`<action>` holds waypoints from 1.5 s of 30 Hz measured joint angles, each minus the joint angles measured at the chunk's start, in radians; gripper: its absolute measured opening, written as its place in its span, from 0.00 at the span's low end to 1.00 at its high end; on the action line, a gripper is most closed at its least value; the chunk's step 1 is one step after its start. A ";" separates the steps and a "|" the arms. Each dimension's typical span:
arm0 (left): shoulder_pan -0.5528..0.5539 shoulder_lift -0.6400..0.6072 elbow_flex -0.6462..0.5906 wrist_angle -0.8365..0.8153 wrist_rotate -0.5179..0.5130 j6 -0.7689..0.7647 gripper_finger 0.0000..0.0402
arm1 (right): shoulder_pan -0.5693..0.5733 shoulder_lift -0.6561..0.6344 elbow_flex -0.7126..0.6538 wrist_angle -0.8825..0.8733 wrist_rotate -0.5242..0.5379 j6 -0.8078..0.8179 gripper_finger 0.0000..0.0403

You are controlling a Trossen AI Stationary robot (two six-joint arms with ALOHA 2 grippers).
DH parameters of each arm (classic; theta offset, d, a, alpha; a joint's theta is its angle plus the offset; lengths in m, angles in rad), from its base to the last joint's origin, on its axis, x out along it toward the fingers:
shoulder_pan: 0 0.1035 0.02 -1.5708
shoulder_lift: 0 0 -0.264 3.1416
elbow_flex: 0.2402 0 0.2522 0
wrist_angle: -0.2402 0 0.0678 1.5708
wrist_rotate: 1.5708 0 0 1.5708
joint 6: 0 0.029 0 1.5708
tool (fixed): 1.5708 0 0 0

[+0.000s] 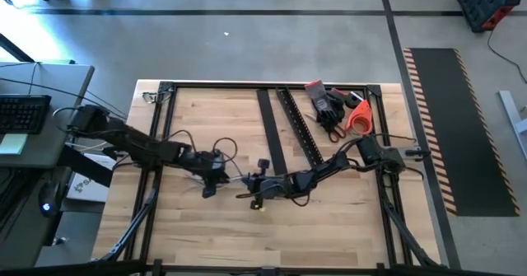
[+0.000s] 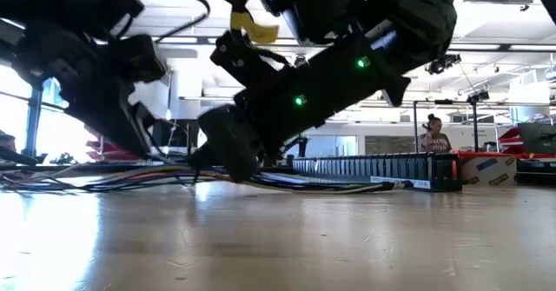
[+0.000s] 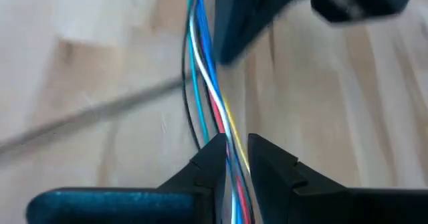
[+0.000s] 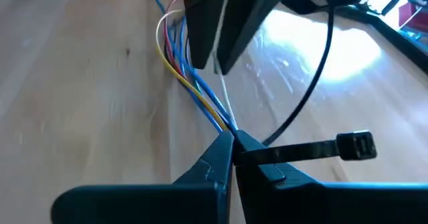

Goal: Ziptie cables
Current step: Wrap the black zip tie around the cable wires

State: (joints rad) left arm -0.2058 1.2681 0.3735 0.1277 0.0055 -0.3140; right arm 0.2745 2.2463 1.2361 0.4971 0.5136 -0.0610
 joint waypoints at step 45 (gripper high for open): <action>-0.107 0.308 -0.001 0.636 -0.373 -0.015 0.01 | 0.013 0.000 0.044 -0.065 0.032 -0.096 0.00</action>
State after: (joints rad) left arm -0.3133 1.5764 0.3729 0.7633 -0.3670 -0.3293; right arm 0.2877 2.2467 1.2797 0.4323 0.5453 -0.1566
